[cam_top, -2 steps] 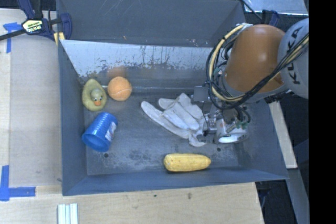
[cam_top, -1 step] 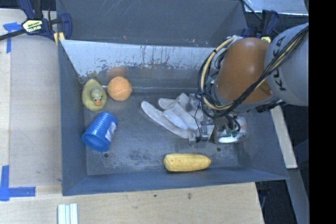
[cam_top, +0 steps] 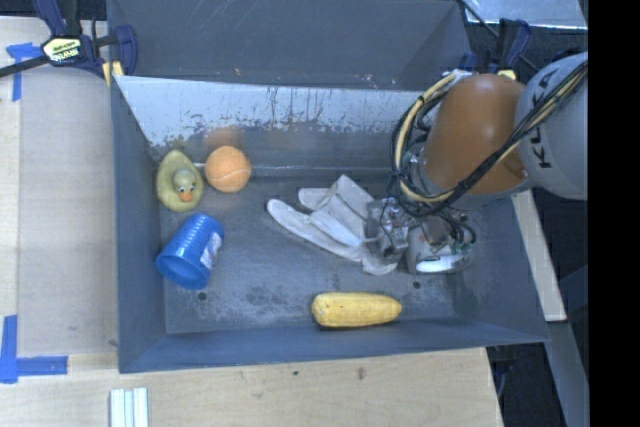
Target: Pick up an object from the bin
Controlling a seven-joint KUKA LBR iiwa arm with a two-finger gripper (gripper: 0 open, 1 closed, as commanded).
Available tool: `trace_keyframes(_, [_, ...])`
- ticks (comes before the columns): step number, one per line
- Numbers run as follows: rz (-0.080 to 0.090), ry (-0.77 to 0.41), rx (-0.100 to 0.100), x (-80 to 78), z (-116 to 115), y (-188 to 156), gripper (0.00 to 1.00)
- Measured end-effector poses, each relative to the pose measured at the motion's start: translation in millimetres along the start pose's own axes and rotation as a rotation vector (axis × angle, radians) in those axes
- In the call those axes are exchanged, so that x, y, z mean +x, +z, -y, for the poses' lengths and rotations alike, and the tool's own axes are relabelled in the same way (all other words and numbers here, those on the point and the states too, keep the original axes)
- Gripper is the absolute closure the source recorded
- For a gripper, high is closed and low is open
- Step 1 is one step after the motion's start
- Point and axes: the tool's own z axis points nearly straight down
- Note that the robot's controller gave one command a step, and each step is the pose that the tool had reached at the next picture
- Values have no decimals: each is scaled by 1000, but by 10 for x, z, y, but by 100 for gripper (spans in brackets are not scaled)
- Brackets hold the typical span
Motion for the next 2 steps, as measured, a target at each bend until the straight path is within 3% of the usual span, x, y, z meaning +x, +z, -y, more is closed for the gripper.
trace_keyframes(1, [0,0,0,0,0,0,100])
trace_keyframes(2, [4,47,1,93,-90,-1367,100])
